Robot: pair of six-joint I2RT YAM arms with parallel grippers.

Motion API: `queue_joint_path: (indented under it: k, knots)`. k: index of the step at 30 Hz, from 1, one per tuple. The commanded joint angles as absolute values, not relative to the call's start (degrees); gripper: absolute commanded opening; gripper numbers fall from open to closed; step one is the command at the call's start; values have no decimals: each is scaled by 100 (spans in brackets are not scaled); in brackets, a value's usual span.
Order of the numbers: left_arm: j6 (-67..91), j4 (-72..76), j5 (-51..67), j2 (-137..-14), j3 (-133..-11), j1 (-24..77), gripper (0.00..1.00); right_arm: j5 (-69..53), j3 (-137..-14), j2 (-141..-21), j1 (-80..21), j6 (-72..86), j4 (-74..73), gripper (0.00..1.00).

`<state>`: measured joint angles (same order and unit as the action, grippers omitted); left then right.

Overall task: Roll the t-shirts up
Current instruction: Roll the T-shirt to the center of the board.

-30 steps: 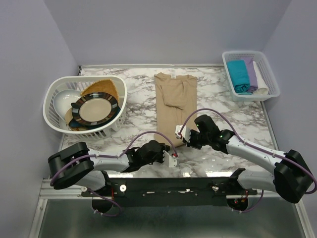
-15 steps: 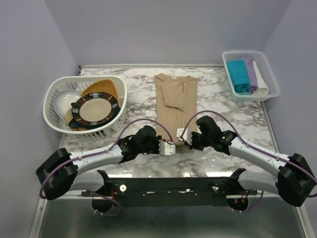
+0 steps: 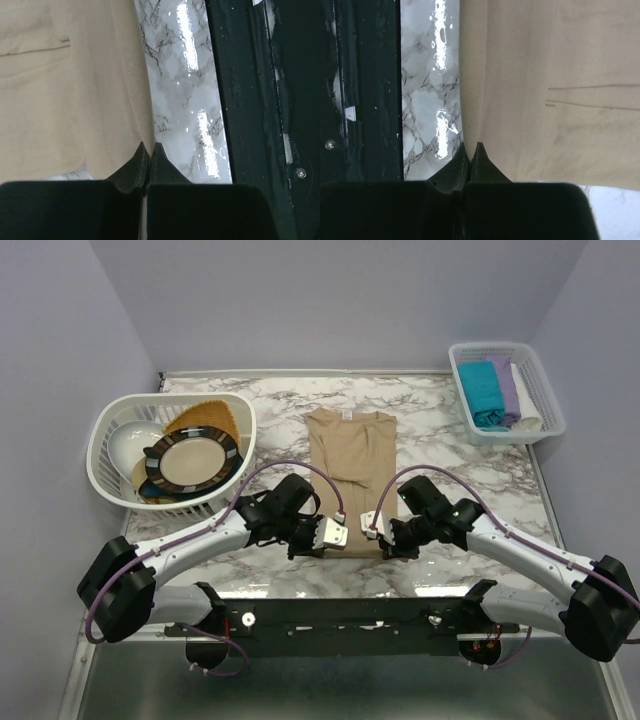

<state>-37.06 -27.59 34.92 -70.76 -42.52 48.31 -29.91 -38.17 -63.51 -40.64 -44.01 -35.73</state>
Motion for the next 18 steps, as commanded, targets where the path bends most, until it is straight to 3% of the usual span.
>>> queue_joint_path:
  k: [1,18]
  knots:
    - [-4025,-3761,4262,-7391,-4587,4614,0,-3234,-4034,-6591,-3807,-4938,-4596,0]
    - [-5809,-5351,4544,-9552,-6222,3525,0,-3621,-5475,-8858,-3006,-6134,-5247,0]
